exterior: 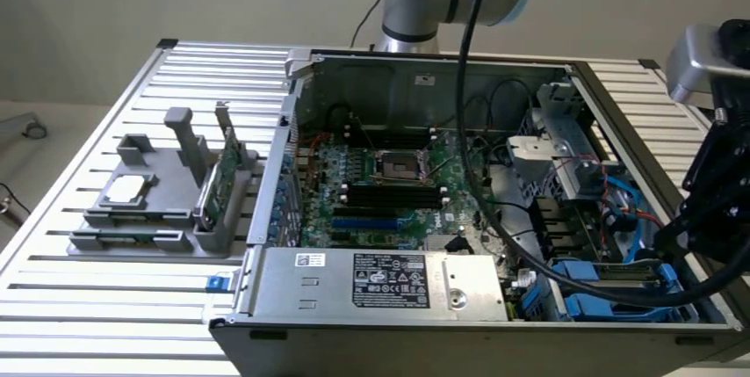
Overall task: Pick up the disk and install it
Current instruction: 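Insert the first disk wire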
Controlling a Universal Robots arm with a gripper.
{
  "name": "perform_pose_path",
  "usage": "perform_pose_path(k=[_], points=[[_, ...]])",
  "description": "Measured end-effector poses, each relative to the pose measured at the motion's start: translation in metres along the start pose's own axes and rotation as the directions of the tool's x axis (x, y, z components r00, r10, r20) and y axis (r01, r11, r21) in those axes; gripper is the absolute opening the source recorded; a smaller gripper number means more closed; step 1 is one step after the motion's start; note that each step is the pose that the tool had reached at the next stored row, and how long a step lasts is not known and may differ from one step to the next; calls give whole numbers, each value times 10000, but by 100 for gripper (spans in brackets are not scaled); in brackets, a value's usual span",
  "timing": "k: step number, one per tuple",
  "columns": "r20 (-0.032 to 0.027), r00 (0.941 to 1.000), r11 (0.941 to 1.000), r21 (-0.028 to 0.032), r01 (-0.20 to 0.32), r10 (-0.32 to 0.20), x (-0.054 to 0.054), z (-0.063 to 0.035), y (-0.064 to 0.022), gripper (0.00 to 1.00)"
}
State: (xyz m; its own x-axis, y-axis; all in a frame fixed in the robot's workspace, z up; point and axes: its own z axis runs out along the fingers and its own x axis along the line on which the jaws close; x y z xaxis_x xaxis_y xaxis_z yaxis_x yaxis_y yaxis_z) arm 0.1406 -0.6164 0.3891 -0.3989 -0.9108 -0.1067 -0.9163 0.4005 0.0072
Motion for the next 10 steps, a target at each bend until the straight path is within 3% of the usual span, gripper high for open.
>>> perform_pose_path(k=[5,10], points=[[8,9965,9965,90,-835,835,0,1,0,11],[16,9876,9875,160,-1568,1568,0,1,0,11]])
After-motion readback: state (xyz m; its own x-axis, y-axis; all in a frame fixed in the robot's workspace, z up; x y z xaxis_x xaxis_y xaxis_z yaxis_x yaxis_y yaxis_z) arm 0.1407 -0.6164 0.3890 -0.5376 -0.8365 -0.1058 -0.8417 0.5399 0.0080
